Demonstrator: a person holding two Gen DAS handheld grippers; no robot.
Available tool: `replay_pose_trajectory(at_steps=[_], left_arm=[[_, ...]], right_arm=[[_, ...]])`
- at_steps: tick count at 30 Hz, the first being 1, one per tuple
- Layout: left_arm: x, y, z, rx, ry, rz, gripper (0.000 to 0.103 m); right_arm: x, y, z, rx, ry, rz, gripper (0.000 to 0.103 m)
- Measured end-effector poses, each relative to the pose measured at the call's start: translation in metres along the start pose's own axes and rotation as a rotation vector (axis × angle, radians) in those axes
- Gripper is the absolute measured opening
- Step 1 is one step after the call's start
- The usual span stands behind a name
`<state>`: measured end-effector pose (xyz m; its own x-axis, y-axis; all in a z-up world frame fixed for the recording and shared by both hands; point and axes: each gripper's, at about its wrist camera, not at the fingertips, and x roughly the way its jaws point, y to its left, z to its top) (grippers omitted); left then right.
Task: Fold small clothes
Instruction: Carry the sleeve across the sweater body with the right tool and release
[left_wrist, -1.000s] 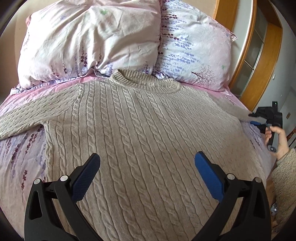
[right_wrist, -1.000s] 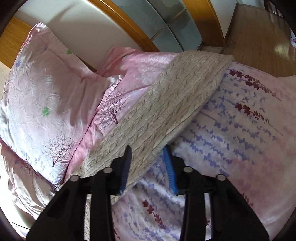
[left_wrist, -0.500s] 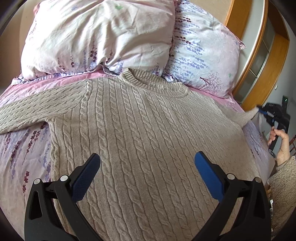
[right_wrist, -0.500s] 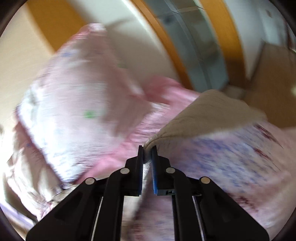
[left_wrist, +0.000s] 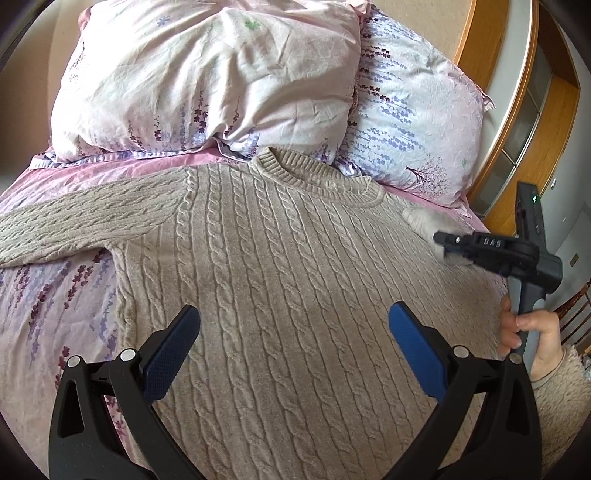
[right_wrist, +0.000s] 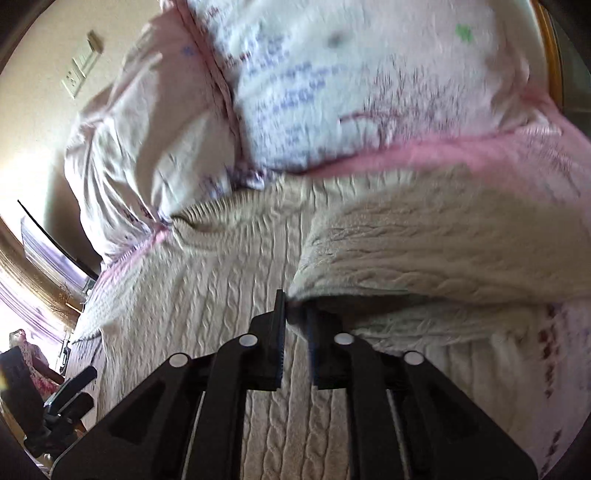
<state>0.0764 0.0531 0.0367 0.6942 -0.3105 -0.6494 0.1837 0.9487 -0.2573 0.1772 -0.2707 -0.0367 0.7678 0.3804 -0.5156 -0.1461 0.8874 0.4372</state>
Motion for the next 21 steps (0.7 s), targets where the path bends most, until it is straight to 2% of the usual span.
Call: replay_pose_trajectory(at_steps=[2, 3, 4, 8, 11, 14, 18, 21], left_arm=[[-0.002, 0.003, 0.001, -0.004, -0.008, -0.009, 0.102], [-0.003, 0.005, 0.002, -0.006, -0.016, -0.016, 0.102], [-0.004, 0.006, 0.004, -0.004, -0.02, -0.024, 0.102], [-0.004, 0.008, 0.011, 0.003, -0.028, -0.022, 0.102], [-0.005, 0.014, 0.016, -0.011, -0.053, -0.029, 0.102], [-0.009, 0.021, 0.018, -0.025, -0.091, -0.038, 0.102], [-0.01, 0.027, 0.023, -0.007, -0.091, -0.031, 0.102], [-0.007, 0.033, 0.028, -0.026, -0.079, -0.047, 0.102]], right_arm=[[-0.007, -0.005, 0.005, 0.058, -0.019, 0.034, 0.034], [-0.016, -0.014, 0.009, 0.113, -0.049, 0.047, 0.049], [-0.02, -0.019, 0.011, 0.139, -0.066, 0.049, 0.052], [-0.034, -0.06, 0.012, 0.302, -0.119, 0.02, 0.052], [-0.044, -0.091, 0.01, 0.415, -0.15, -0.01, 0.051], [-0.049, -0.111, 0.009, 0.489, -0.19, -0.081, 0.049], [-0.044, -0.119, 0.013, 0.5, -0.21, -0.153, 0.023], [-0.047, -0.11, 0.019, 0.437, -0.237, -0.198, 0.013]])
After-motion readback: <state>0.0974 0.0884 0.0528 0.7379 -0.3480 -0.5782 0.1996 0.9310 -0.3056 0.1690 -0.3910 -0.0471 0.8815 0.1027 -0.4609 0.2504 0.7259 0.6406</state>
